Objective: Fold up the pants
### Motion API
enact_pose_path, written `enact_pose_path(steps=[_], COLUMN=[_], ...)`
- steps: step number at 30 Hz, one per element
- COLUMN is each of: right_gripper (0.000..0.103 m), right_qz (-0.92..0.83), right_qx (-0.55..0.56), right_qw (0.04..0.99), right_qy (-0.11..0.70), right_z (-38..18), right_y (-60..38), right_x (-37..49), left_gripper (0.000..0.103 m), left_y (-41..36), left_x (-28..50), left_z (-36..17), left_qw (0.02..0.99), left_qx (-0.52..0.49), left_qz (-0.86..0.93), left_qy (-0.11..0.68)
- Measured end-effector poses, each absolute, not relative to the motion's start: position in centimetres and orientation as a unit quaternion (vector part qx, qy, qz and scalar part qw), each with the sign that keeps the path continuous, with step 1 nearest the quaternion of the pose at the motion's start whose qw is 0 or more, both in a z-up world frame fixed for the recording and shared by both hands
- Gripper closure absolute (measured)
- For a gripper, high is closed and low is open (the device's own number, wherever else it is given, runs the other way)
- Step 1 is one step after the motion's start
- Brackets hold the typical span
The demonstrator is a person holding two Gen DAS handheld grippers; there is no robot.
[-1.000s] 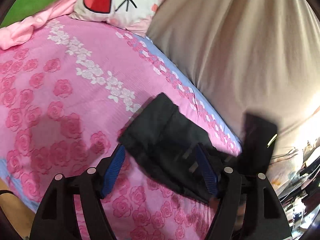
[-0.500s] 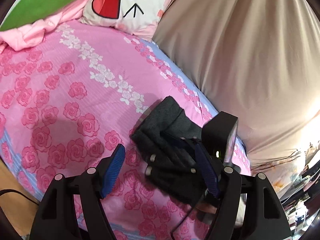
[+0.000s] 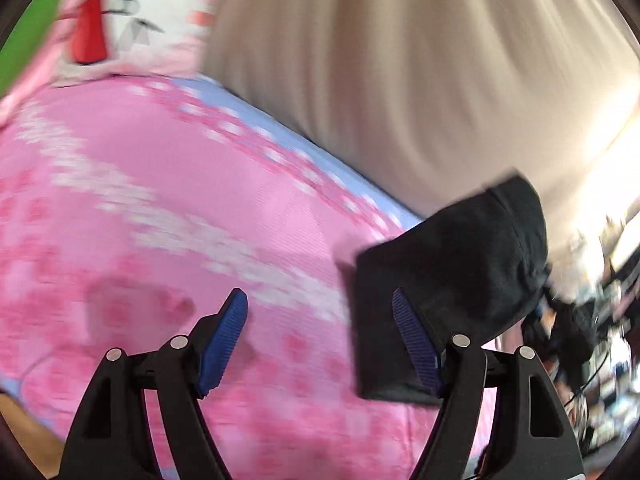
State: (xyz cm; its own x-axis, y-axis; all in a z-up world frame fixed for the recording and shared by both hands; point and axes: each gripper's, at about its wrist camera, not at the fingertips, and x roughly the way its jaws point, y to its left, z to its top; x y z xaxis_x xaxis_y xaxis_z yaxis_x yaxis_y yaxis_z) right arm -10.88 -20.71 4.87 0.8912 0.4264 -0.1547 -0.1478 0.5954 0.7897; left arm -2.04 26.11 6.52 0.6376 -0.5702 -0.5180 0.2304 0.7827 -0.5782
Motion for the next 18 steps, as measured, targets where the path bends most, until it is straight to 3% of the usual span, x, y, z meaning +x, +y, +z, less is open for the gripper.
enact_pose_path(steps=[4, 8, 10, 13, 14, 15, 18], right_gripper=[0.085, 0.079, 0.072, 0.048, 0.035, 0.031, 0.031], right_qz=[-0.006, -0.012, 0.007, 0.020, 0.014, 0.004, 0.002], right_qx=[0.384, 0.414, 0.411, 0.408, 0.406, 0.405, 0.420], right_qw=[0.890, 0.867, 0.871, 0.877, 0.879, 0.882, 0.874], right_qy=[0.247, 0.279, 0.269, 0.254, 0.249, 0.242, 0.244], right_z=[-2.5, -7.6, -7.2, -6.0, -5.7, -5.5, -6.0], right_y=[-25.7, -26.6, -26.3, -26.9, -27.5, -28.0, -29.4], right_x=[-16.3, -17.5, -17.6, -17.7, -17.9, -18.0, -17.2], left_gripper=[0.030, 0.030, 0.030, 0.030, 0.030, 0.029, 0.028], left_y=[16.0, 7.1, 4.2, 1.5, 0.9, 0.5, 0.2], left_x=[-1.0, -0.8, -1.3, -1.7, -1.7, -1.8, -1.4], left_z=[5.3, 2.7, 1.6, 0.3, 0.2, 0.0, -0.6], left_qw=[0.849, 0.818, 0.808, 0.807, 0.812, 0.816, 0.824], left_qx=[-0.186, -0.145, -0.130, -0.108, -0.100, -0.091, -0.077], left_qz=[-0.287, -0.324, -0.328, -0.317, -0.310, -0.303, -0.286], left_qy=[0.402, 0.453, 0.472, 0.486, 0.485, 0.483, 0.483])
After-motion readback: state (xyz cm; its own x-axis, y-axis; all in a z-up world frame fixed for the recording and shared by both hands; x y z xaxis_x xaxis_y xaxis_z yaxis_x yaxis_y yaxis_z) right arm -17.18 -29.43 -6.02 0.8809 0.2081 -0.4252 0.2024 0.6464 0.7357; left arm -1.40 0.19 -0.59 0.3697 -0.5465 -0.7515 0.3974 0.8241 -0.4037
